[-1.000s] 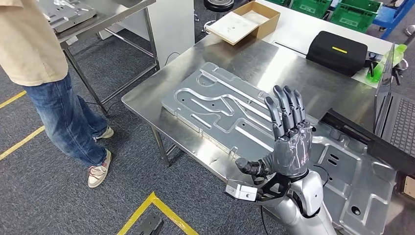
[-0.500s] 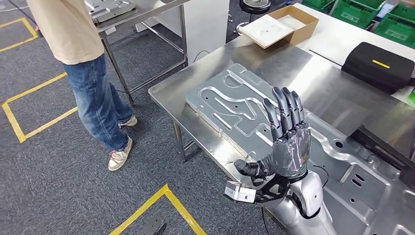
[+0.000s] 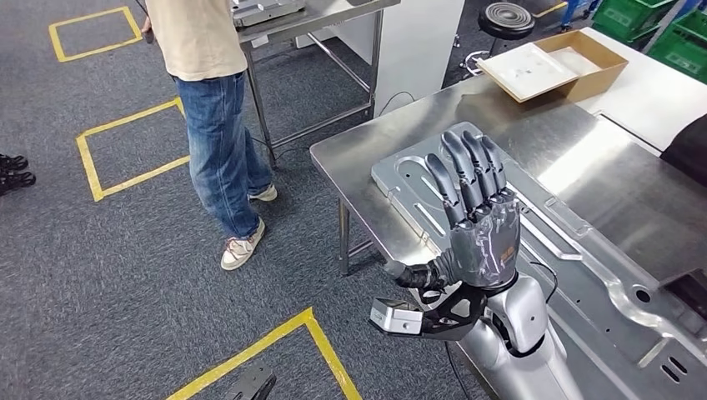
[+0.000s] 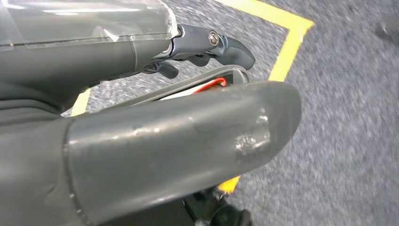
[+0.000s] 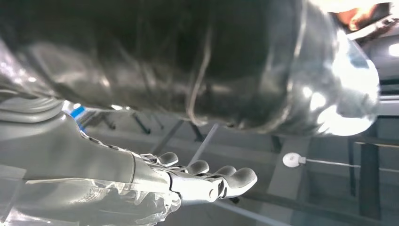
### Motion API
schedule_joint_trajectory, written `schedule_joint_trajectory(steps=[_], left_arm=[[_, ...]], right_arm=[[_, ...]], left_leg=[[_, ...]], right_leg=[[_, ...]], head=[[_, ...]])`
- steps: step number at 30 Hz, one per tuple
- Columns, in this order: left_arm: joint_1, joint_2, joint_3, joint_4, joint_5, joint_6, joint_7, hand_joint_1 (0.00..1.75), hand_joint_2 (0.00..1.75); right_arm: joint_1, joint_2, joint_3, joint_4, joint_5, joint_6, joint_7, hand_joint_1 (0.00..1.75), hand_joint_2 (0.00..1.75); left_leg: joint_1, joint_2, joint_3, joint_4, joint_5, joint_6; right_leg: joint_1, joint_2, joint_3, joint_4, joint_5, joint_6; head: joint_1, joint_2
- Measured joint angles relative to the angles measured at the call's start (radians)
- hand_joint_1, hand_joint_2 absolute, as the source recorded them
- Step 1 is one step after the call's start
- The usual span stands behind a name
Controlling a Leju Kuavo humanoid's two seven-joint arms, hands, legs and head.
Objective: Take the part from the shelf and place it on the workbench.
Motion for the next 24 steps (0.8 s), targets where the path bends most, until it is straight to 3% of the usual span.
schedule_joint_trajectory(steps=[1,3,4,6,8,10,11,13,15,17,18,19,21,23,24], left_arm=[[0.006,0.006,0.000,0.000,0.001,-0.001,0.000,0.00,0.00],[0.023,0.020,0.000,0.000,0.007,0.001,-0.002,0.00,0.00],[0.031,0.028,0.000,0.000,0.012,0.002,-0.004,0.00,0.00],[0.041,0.040,0.002,0.000,0.022,0.005,-0.011,0.00,0.00],[0.042,0.046,0.004,0.000,0.028,0.006,-0.017,0.00,0.00],[0.046,0.050,0.007,0.000,0.029,0.007,-0.019,0.00,0.00],[0.050,0.053,0.008,0.000,0.029,0.007,-0.019,0.00,0.00],[0.059,0.060,0.009,0.000,0.029,0.009,-0.016,0.00,0.00],[0.061,0.063,0.010,0.000,0.029,0.010,-0.010,0.00,0.00],[0.062,0.064,0.010,0.000,0.028,0.012,-0.002,0.00,0.00],[0.063,0.064,0.010,0.000,0.027,0.013,0.000,0.00,0.00],[0.066,0.064,0.010,0.000,0.027,0.013,0.002,0.00,0.00],[0.069,0.066,0.011,0.000,0.027,0.014,0.004,0.00,0.00],[0.066,0.067,0.011,0.000,0.027,0.015,0.004,0.00,0.00],[0.065,0.067,0.011,0.000,0.027,0.015,0.004,0.00,0.00]], right_arm=[[0.000,0.000,0.004,0.005,-0.013,-0.003,0.000,0.00,0.00],[-0.001,-0.002,0.010,0.017,-0.037,-0.011,-0.005,0.00,0.00],[-0.002,-0.002,0.014,0.024,-0.047,-0.015,-0.010,0.00,0.00],[-0.003,-0.003,0.022,0.037,-0.060,-0.021,-0.019,0.00,0.00],[-0.002,-0.003,0.027,0.045,-0.063,-0.024,-0.025,0.00,0.00],[-0.001,-0.003,0.030,0.054,-0.064,-0.025,-0.027,0.00,0.00],[-0.001,-0.003,0.031,0.058,-0.064,-0.025,-0.028,0.00,0.00],[-0.001,-0.003,0.034,0.066,-0.064,-0.025,-0.028,0.00,0.00],[-0.001,-0.003,0.036,0.070,-0.064,-0.026,-0.028,0.00,0.00],[-0.001,-0.002,0.036,0.071,-0.065,-0.027,-0.029,0.00,0.00],[-0.001,-0.002,0.036,0.071,-0.067,-0.028,-0.029,0.00,0.00],[0.000,-0.001,0.036,0.072,-0.069,-0.028,-0.029,0.00,0.00],[0.000,-0.001,0.036,0.073,-0.072,-0.028,-0.029,0.00,0.00],[0.002,-0.001,0.036,0.074,-0.074,-0.028,-0.030,0.00,0.00],[0.005,-0.001,0.036,0.076,-0.075,-0.029,-0.030,0.00,0.00]], left_leg=[[0.003,-0.010,-0.004,-0.002,0.003,-0.008],[0.006,-0.031,-0.008,-0.008,0.008,-0.022],[0.005,-0.026,-0.010,-0.006,0.005,-0.027],[0.002,0.022,-0.034,0.045,-0.028,-0.034],[0.001,0.076,-0.093,0.170,-0.091,-0.038],[0.002,0.090,-0.140,0.270,-0.124,-0.041],[0.002,0.092,-0.140,0.272,-0.114,-0.042],[0.001,0.109,-0.084,0.169,-0.053,-0.039],[-0.006,0.151,-0.016,0.040,-0.010,-0.031],[-0.012,0.169,0.003,-0.003,-0.009,-0.019],[-0.012,0.159,0.002,-0.004,-0.008,-0.013],[-0.010,0.148,0.001,-0.006,-0.006,-0.007],[-0.005,0.128,0.002,-0.010,-0.001,0.004],[-0.002,0.108,0.002,-0.012,0.002,0.011],[-0.002,0.097,0.001,-0.011,0.003,0.012]], right_leg=[[0.002,0.007,0.003,-0.008,-0.004,-0.002],[0.003,-0.014,0.006,-0.016,0.001,-0.009],[0.001,-0.026,0.011,-0.023,0.004,-0.015],[-0.002,-0.053,0.018,-0.035,0.010,-0.025],[0.001,-0.083,0.019,-0.037,0.009,-0.030],[0.003,-0.111,0.020,-0.037,0.006,-0.033],[0.004,-0.124,0.020,-0.036,0.005,-0.034],[0.005,-0.145,0.023,-0.033,0.000,-0.031],[0.010,-0.162,0.024,-0.026,-0.008,-0.024],[0.017,-0.178,0.025,-0.021,-0.014,-0.015],[0.018,-0.187,0.026,-0.021,-0.015,-0.012],[0.018,-0.191,0.027,-0.021,-0.018,-0.006],[0.013,-0.158,0.016,0.015,-0.048,0.005],[0.009,-0.104,-0.033,0.125,-0.111,0.012],[0.009,-0.090,-0.067,0.193,-0.140,0.014]], head=[[0.000,0.000],[0.000,0.000],[0.000,0.000],[-0.002,0.000],[-0.004,0.000],[-0.004,0.000],[-0.004,0.000],[-0.004,0.000],[-0.004,0.000],[-0.003,0.000],[-0.003,0.000],[-0.003,0.000],[-0.003,0.000],[-0.003,0.000],[-0.003,0.000]])
